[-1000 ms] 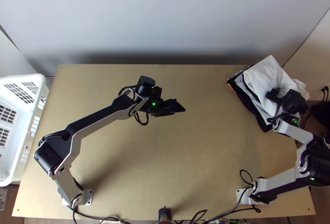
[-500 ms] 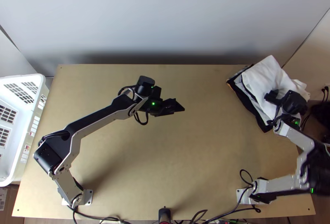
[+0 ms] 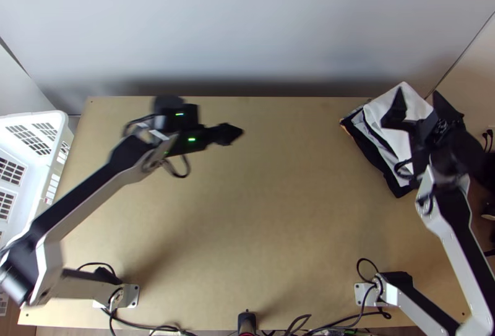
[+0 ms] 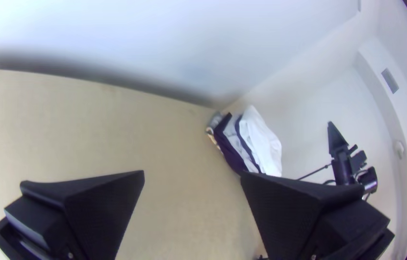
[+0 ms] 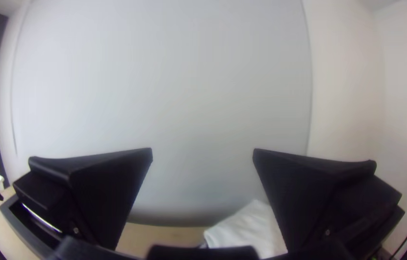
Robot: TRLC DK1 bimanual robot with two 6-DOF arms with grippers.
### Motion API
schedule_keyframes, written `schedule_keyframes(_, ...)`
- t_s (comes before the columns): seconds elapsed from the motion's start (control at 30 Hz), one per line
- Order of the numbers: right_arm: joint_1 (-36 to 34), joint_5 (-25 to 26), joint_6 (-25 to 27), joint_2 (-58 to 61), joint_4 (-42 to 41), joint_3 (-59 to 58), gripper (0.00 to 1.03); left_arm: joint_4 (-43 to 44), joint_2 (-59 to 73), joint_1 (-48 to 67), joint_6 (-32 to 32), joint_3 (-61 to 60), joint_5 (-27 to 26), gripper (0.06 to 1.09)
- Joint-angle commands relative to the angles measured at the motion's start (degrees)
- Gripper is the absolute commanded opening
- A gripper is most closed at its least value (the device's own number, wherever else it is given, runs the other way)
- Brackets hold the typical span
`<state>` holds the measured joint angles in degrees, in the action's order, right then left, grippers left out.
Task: Fold the t-shirt
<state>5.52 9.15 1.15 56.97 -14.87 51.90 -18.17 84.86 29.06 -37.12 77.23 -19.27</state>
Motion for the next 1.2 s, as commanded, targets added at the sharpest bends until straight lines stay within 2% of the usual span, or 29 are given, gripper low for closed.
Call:
schedule_keyframes(0.0, 13.4, 0.6, 0.3, -13.4, -0.3, -5.2, 0.97, 0.7, -19.2, -8.1, 3.5, -11.0, 9.2, 1.04)
schedule_keyframes(0.1, 16.4, 1.3, 2.2, -22.3, -1.4, -13.1, 0.97, 0.8, -28.9, -10.3, 5.6, -19.8, 10.9, 1.04)
schedule_keyframes(0.23, 16.2, 1.5, 4.0, -37.5, -1.3, -24.5, 0.97, 0.7, -41.9, -12.9, 7.9, -31.3, 12.1, 1.04)
schedule_keyframes(0.37, 16.2, 1.4, 6.1, -56.6, 2.8, -32.9, 0.97, 0.7, -54.9, -16.8, 10.6, -41.5, 13.8, 1.04)
schedule_keyframes(0.4, 16.5, 1.4, 6.3, -57.5, 4.2, -33.6, 0.97, 0.1, -57.6, -18.2, 11.0, -43.4, 13.7, 1.03)
schedule_keyframes(0.47, 15.4, 1.6, 2.3, -57.2, 11.6, -30.9, 0.97, -0.5, -63.9, -19.7, 14.4, -47.1, 14.3, 0.99)
schedule_keyframes(0.67, 13.5, 1.6, 1.0, -57.3, 14.2, -32.7, 0.97, -2.4, -81.6, -28.4, 21.1, -55.8, 14.8, 1.02)
schedule_keyframes(0.73, 13.7, 1.5, 0.6, -57.3, 15.7, -33.9, 0.97, -5.4, -84.8, -30.3, 22.4, -57.8, 14.7, 1.03)
schedule_keyframes(0.9, 18.2, 1.3, -0.4, -57.2, 18.3, -37.7, 0.97, -13.8, -84.8, -31.2, 22.4, -60.1, 14.7, 1.03)
schedule_keyframes(1.17, 18.7, 1.4, -2.5, -57.2, 22.3, -43.1, 0.98, -10.8, -83.9, -30.6, 27.4, -63.0, 11.6, 1.03)
